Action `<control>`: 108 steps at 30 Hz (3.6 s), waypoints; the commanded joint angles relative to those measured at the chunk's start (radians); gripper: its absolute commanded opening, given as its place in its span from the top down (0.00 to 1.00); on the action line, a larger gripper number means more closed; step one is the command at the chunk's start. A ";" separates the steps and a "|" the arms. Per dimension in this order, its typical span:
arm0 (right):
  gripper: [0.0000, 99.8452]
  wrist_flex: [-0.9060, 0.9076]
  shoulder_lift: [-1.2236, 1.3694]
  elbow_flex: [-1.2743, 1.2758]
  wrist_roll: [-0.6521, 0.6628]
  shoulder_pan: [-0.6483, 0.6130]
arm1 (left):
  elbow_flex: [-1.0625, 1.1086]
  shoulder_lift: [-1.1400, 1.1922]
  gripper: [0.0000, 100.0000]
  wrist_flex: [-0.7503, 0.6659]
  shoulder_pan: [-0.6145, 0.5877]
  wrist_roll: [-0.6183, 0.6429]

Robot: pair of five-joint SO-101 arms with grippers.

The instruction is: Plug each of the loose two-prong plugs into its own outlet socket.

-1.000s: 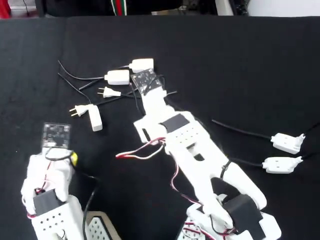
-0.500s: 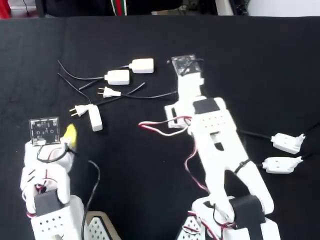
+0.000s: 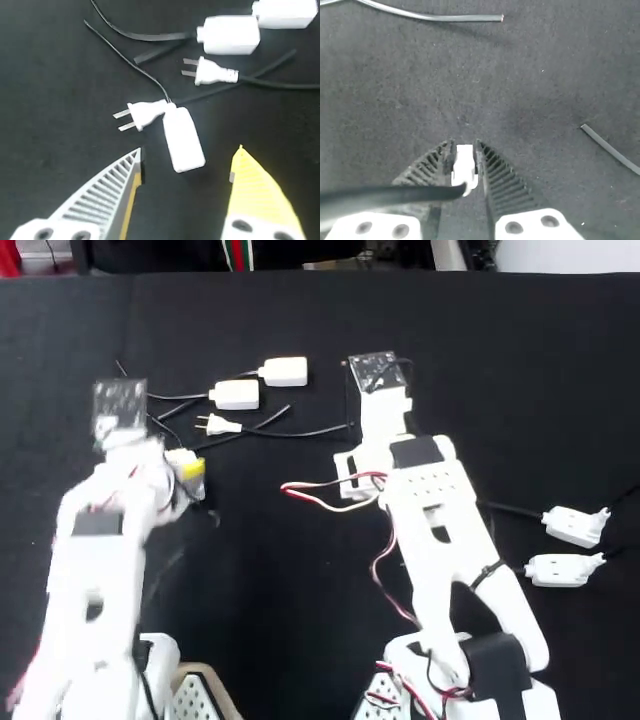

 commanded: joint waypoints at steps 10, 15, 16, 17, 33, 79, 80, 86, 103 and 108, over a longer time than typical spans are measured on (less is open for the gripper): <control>0.99 0.006 -0.039 -0.047 0.025 0.009 | -0.417 0.609 0.71 0.077 -0.025 0.078; 0.99 0.006 -0.039 -0.045 0.026 0.008 | -0.489 0.686 0.77 0.089 0.016 0.078; 0.99 0.006 -0.039 -0.045 0.026 0.008 | -0.489 0.689 0.80 0.087 0.025 0.077; 0.99 0.006 -0.039 -0.045 0.026 0.008 | -0.483 0.690 0.83 0.087 0.038 0.077; 0.99 0.005 -0.039 -0.035 0.026 0.008 | -0.418 0.575 0.97 0.315 0.097 -0.074; 0.99 -0.002 -0.033 -0.050 0.026 0.068 | 0.090 -0.114 0.50 0.229 0.071 -1.393; 0.99 -0.002 -0.033 -0.050 0.026 0.068 | 0.061 -0.114 0.50 0.249 0.058 -1.332; 0.99 -0.002 -0.033 -0.050 0.026 0.068 | -0.073 -0.114 0.60 0.445 0.045 -0.799; 0.99 0.005 -0.033 -0.050 0.021 0.068 | 0.104 -0.101 0.97 0.532 0.101 -0.359; 0.99 0.000 -0.033 -0.050 0.021 0.068 | 0.140 -0.058 0.97 0.400 0.124 -0.321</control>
